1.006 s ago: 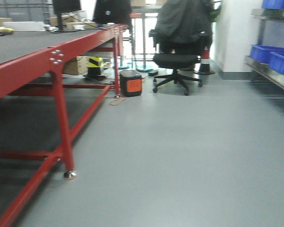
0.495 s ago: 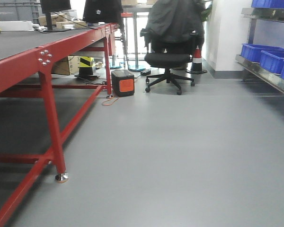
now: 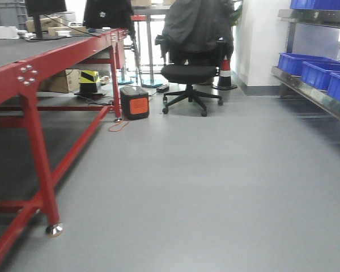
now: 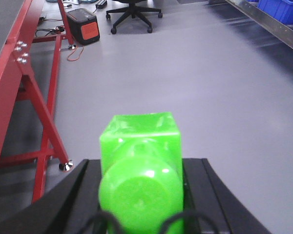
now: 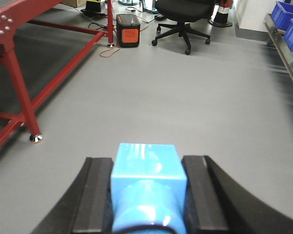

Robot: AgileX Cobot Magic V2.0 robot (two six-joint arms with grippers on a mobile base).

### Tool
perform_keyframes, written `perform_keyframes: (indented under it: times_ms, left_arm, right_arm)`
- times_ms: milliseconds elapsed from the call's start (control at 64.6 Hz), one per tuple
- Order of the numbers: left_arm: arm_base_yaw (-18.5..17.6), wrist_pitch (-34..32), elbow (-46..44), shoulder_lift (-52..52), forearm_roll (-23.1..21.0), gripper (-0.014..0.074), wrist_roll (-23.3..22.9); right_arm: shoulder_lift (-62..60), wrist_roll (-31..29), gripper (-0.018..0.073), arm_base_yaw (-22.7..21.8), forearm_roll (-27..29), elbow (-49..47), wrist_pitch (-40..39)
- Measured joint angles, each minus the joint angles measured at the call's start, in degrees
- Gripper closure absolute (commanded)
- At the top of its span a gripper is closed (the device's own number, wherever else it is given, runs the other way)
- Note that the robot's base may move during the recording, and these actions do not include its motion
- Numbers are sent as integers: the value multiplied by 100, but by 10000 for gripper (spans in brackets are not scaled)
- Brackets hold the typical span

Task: Grab block from conveyor and place in blue bin
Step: 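Turn the base away from the conveyor and drive across the floor, then drive the base up to the steel shelf of blue bins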

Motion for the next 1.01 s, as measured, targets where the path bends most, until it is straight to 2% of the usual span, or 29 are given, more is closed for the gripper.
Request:
perform_keyframes:
  times_ms: [1006]
  left_arm:
    - [0, 0, 0, 0, 0, 707, 0]
  right_arm:
    - [0, 0, 712, 0, 0, 0, 0]
